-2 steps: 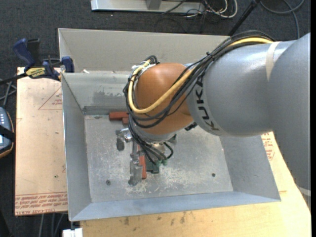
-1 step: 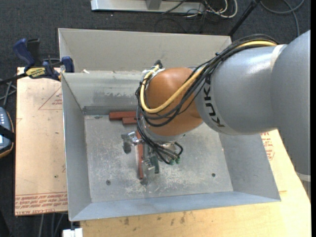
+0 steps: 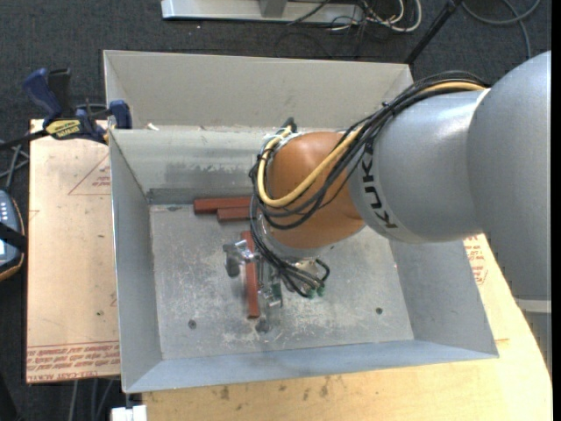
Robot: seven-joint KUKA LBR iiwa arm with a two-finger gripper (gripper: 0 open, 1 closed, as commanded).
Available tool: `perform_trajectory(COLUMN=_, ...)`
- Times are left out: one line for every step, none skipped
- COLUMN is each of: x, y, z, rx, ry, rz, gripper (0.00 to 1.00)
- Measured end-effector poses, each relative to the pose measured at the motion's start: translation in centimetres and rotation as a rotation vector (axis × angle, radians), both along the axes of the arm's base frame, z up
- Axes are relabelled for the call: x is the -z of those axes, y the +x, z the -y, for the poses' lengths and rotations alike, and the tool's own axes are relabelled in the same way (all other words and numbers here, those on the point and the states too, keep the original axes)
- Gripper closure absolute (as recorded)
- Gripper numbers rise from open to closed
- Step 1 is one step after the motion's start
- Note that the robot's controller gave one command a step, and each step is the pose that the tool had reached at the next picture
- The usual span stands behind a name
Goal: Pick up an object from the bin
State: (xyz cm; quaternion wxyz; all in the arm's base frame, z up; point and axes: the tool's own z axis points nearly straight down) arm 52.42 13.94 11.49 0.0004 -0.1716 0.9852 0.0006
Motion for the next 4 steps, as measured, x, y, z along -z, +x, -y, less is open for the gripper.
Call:
perform_trajectory(x=3.6, y=2.3, z=3.6, rx=-0.374, ry=0.000, rz=0.004, gripper=1.00)
perform_trajectory(x=3.7, y=2.2, z=3.6, rx=-0.375, ry=0.001, rz=0.001, gripper=0.00)
perform_trajectory(x=3.7, y=2.2, z=3.6, rx=-0.375, ry=0.001, rz=0.001, gripper=0.00)
perform_trajectory(x=4.3, y=6.3, z=8.1, rx=-0.521, ry=-0.001, rz=0.005, gripper=1.00)
